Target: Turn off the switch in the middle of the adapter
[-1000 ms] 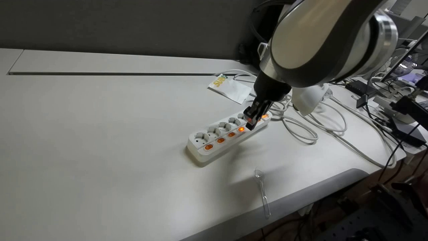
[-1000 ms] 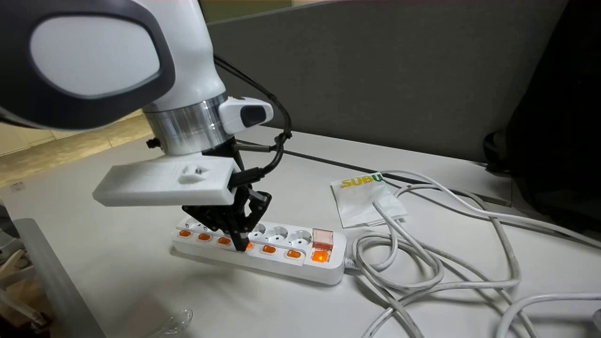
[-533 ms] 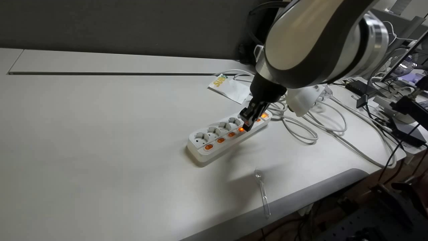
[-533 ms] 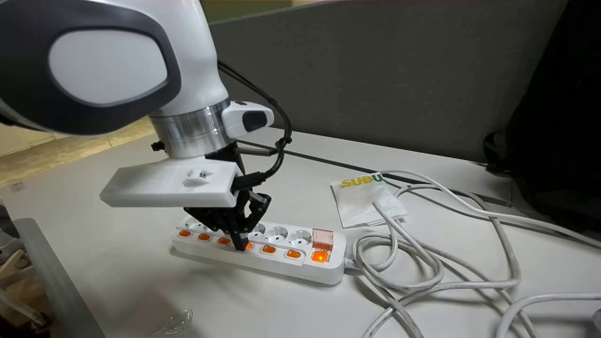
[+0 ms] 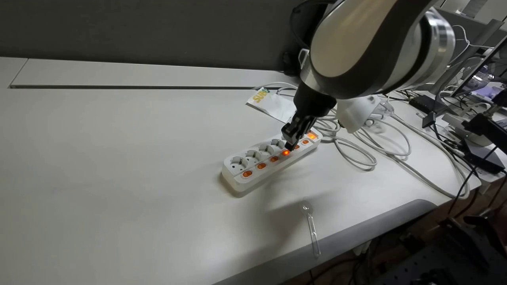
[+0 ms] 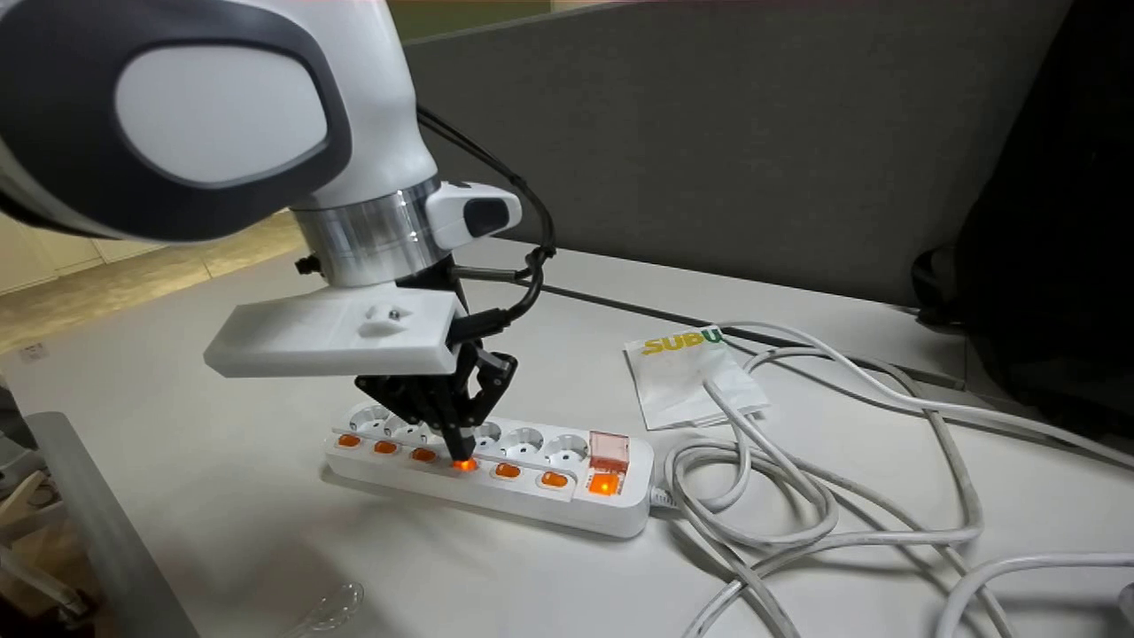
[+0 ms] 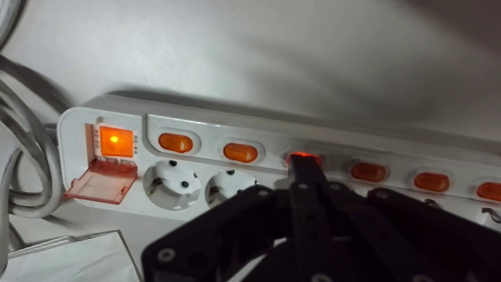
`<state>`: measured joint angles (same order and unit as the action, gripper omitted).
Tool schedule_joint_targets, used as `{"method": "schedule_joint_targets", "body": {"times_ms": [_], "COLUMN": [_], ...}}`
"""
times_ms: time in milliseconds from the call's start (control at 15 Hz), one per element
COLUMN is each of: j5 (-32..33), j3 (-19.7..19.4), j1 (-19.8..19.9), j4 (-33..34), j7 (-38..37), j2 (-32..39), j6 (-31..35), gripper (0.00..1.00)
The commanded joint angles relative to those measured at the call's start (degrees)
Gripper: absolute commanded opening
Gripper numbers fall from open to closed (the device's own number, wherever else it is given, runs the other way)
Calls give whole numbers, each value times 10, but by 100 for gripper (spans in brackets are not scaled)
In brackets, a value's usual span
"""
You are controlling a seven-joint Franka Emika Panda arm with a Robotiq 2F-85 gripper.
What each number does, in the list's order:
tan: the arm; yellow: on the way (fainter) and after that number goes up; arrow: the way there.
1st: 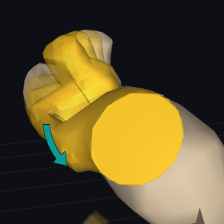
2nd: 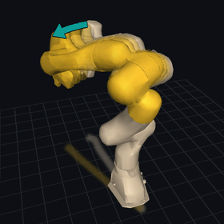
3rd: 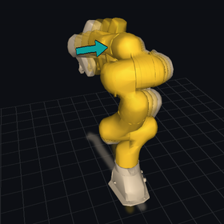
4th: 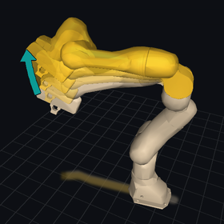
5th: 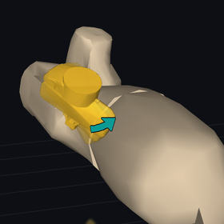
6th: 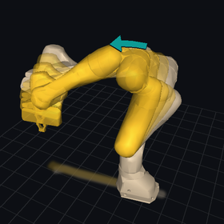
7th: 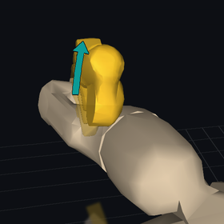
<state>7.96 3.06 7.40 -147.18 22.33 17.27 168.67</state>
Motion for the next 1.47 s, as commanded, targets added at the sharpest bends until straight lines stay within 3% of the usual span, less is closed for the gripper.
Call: {"method": "schedule_joint_targets", "body": {"times_ms": [0, 1400], "j5": [0, -1], "j3": [-1, -10], "j1": [0, -3], "j4": [13, 43], "j7": [-5, -12], "j2": [8, 34], "j6": [-13, -62], "gripper": [0, 0]}}
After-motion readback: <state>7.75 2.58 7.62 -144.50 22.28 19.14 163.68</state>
